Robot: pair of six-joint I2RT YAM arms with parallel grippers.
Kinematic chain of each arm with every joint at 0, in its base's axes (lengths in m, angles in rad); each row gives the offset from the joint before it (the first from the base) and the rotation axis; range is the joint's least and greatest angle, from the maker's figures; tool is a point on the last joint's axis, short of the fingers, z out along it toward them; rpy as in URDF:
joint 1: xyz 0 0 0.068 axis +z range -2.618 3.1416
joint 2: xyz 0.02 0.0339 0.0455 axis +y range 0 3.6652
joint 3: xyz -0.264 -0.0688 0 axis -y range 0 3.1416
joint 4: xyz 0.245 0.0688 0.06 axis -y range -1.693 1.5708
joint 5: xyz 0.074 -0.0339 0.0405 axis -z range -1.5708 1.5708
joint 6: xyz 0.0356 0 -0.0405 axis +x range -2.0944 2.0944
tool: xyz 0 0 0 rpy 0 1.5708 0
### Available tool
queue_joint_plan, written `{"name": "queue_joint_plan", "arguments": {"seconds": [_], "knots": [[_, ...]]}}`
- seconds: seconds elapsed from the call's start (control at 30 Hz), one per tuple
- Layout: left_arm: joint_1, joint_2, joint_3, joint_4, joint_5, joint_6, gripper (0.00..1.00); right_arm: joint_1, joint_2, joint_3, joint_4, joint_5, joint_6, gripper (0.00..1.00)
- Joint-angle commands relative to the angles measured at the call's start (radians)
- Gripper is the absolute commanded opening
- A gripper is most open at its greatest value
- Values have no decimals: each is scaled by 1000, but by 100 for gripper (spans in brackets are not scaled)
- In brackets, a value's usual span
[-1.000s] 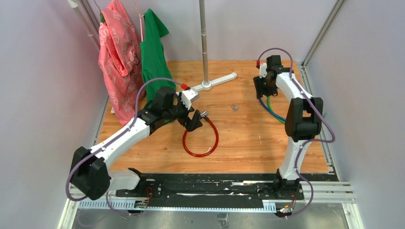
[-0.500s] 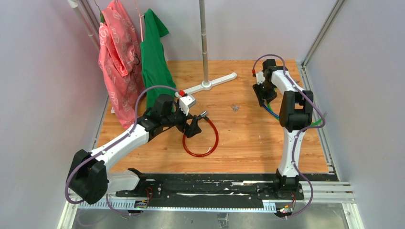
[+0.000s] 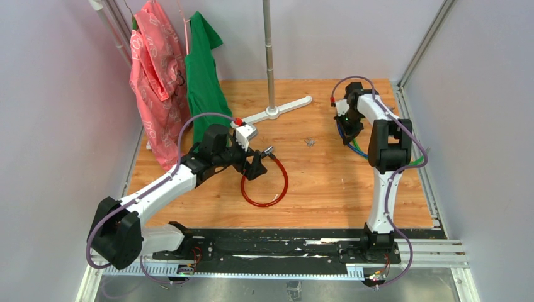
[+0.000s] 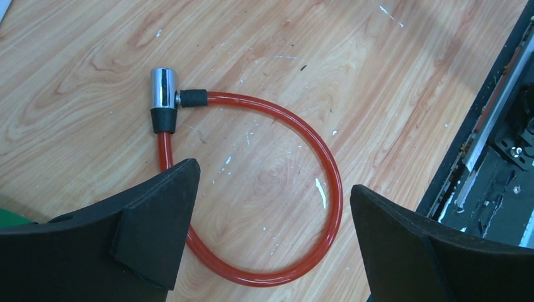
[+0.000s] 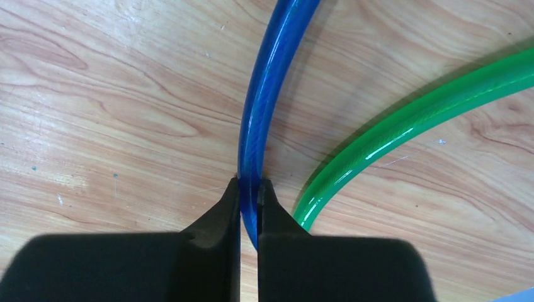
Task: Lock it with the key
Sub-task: Pick up the lock from the center of the board.
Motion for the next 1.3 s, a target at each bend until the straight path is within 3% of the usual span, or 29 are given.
{"name": "queue_joint_plan", "arguments": {"seconds": [0.0,0.2,0.37,0.53,0.67,0.8,0.97,1.1,1.27], "knots": [[-2,-10,-16,39,-3,-27,99,-12,-22,-73,-21,-13,-1,0],[-2,-13,-21,91,14,-139,98,0,-301,-255,145,-38,103,0],[-2,-1,-13,178,52,-262,88,47,-589,-521,366,-95,277,0],[-4,34,-3,286,71,-473,83,211,-832,-725,517,-10,436,0],[-33,87,-3,373,49,-579,88,395,-1001,-876,669,92,526,0],[-68,151,4,399,-3,-665,98,548,-1070,-995,807,127,619,0],[-70,221,-2,383,-71,-753,100,704,-1091,-1099,946,128,623,0],[-76,281,8,380,-90,-794,100,747,-1086,-1126,951,146,619,0],[-91,349,30,380,-119,-824,100,794,-1070,-1129,956,49,551,0]]}}
